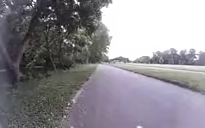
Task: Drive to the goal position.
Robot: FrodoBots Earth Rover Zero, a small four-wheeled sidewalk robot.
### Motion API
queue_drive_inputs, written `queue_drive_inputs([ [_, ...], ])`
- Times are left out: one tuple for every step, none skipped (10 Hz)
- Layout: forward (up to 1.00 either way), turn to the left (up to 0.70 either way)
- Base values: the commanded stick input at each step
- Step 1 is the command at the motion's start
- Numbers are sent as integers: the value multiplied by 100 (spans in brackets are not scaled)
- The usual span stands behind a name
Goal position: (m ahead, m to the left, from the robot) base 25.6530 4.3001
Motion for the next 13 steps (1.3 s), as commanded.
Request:
queue_drive_inputs([
  [70,-1],
  [70,-1],
  [70,-1],
  [70,-1],
  [70,-1],
  [70,-1],
  [70,-1],
  [70,-1],
  [70,-1],
  [70,-6],
  [70,-15],
  [70,-10],
  [70,-2],
])
